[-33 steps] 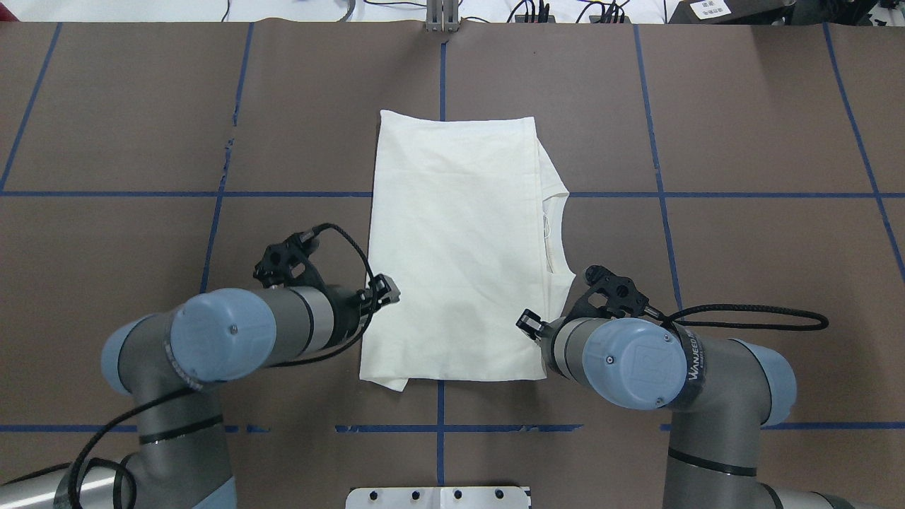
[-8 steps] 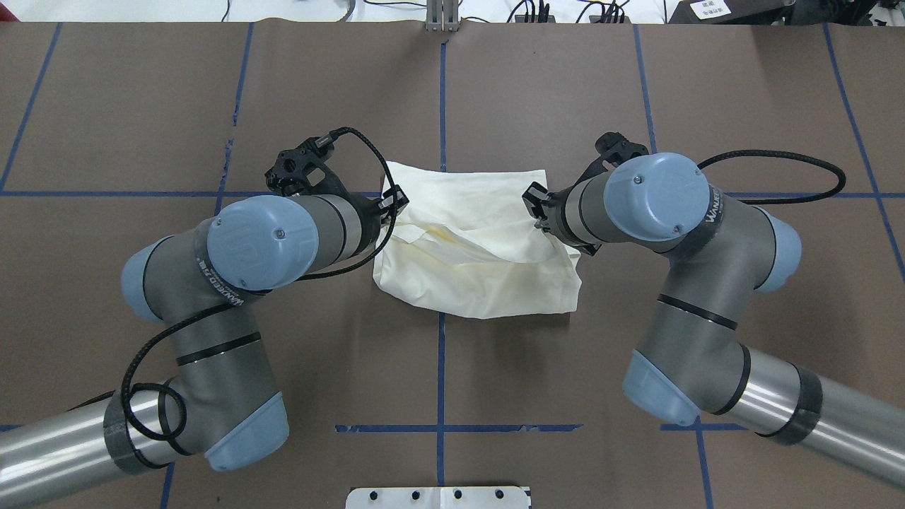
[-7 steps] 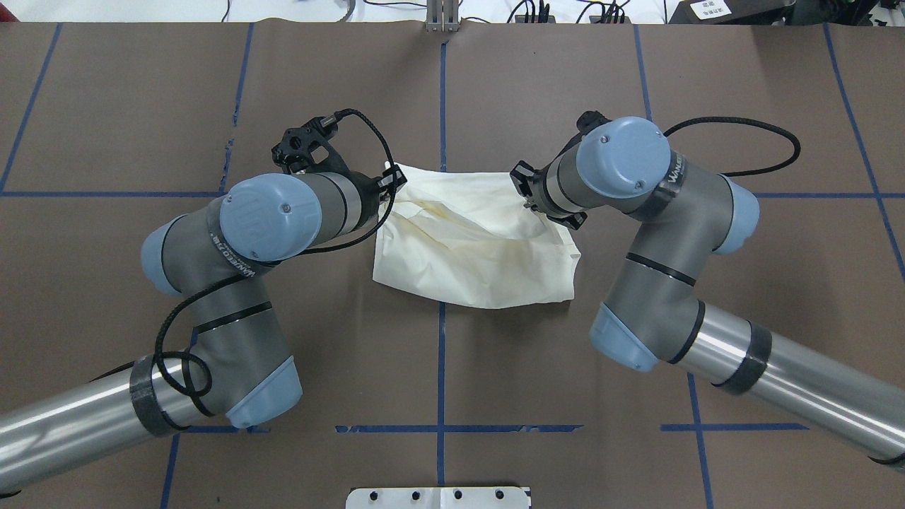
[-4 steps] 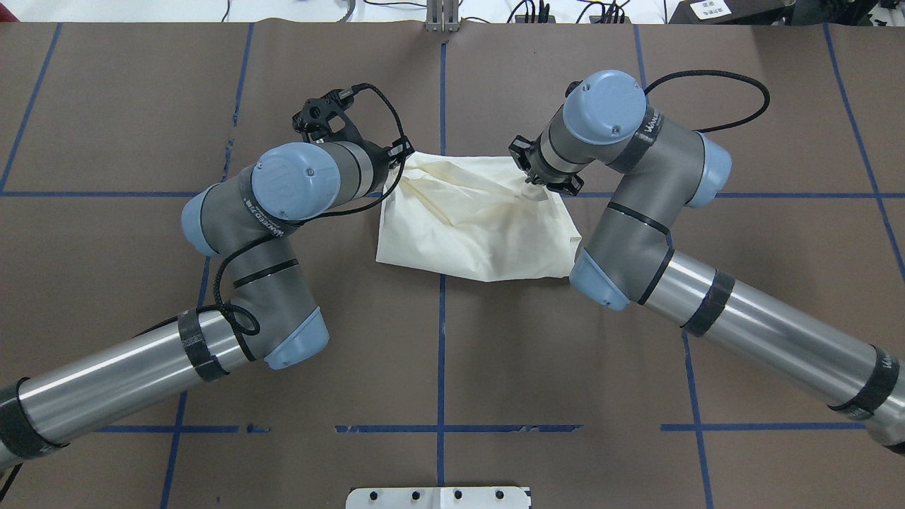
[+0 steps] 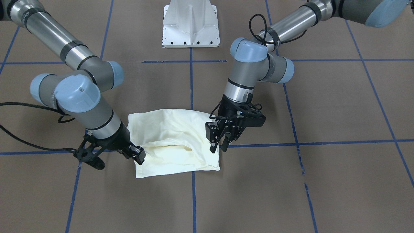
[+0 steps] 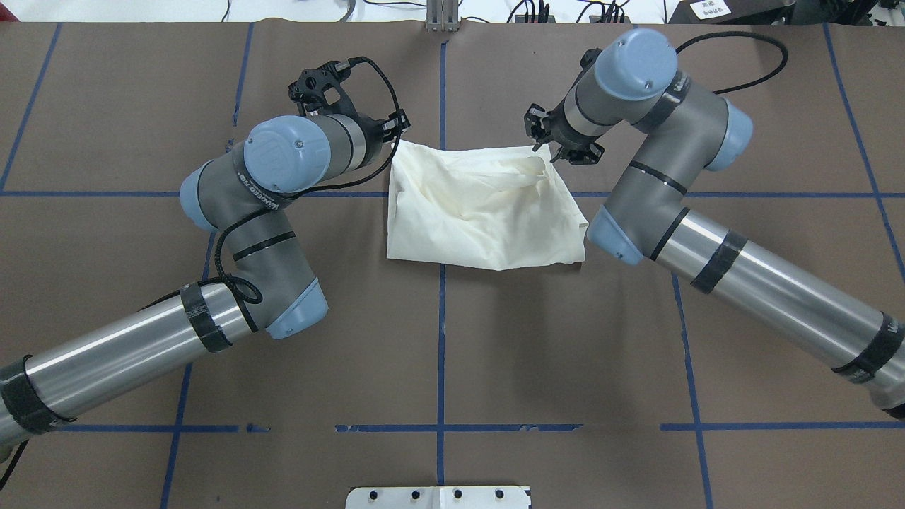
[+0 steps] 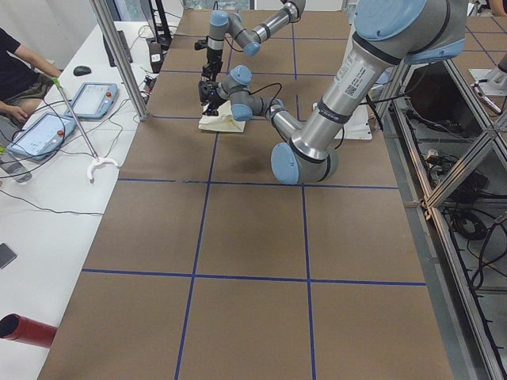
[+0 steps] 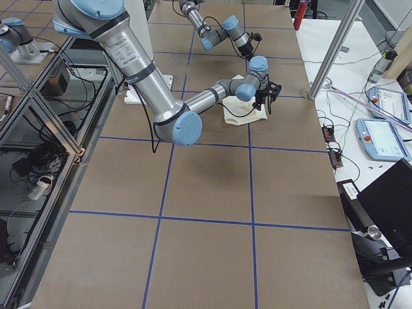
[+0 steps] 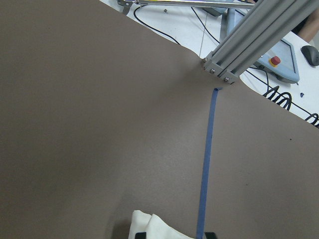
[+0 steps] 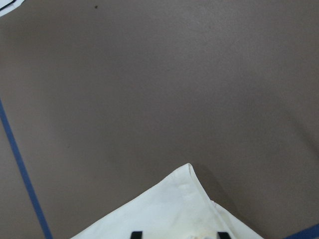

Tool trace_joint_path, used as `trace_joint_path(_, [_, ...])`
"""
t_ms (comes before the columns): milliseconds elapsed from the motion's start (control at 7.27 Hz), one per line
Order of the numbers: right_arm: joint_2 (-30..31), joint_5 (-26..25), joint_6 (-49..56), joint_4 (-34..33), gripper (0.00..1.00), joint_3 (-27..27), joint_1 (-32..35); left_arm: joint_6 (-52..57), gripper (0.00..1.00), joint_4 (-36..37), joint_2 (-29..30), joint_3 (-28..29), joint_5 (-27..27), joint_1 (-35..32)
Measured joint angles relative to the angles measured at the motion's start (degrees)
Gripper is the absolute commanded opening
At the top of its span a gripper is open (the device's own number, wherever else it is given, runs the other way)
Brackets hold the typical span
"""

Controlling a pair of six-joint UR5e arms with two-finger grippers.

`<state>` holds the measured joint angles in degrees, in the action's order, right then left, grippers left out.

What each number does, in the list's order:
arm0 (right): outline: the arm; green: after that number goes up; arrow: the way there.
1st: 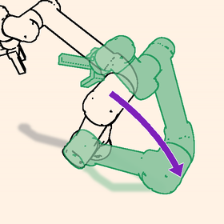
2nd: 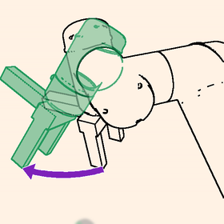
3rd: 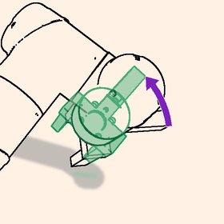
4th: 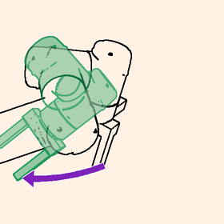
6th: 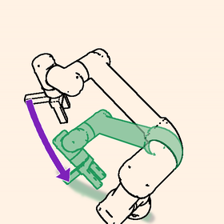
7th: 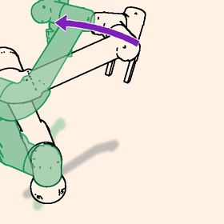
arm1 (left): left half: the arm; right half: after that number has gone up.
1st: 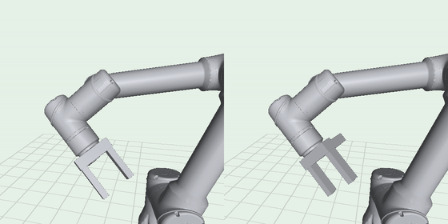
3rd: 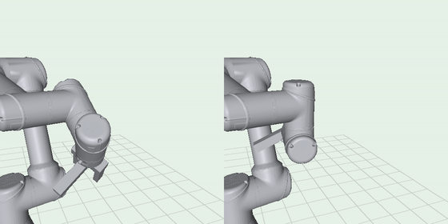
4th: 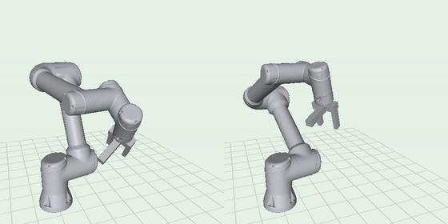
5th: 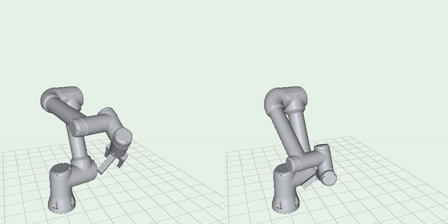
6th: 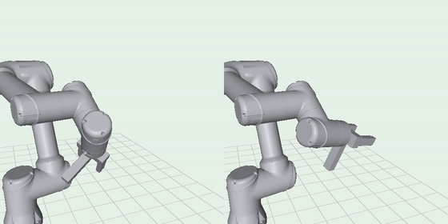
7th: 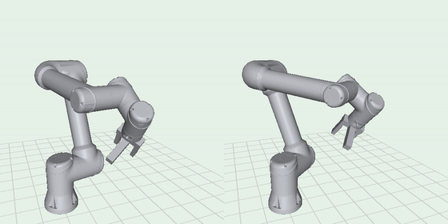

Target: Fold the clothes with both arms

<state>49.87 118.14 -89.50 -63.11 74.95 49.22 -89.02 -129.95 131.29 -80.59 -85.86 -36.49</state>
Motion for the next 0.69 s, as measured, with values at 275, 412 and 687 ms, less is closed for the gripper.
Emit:
trace_joint_path(275, [-0.4,2.5,0.0,0.3,1.0,0.2,-0.3,-0.1,0.5,0.2,-3.1,-5.1,-1.9,-0.1])
trace_joint_path(412, [-0.4,2.6,-0.4,0.3,1.0,0.4,-1.2,-0.2,0.5,0.2,-4.0,-6.2,-2.2,-0.2])
trace_joint_path(687, [-0.5,2.2,-0.9,0.2,0.99,0.6,-2.7,-0.4,0.5,0.2,-4.8,-7.0,-2.0,-0.2])
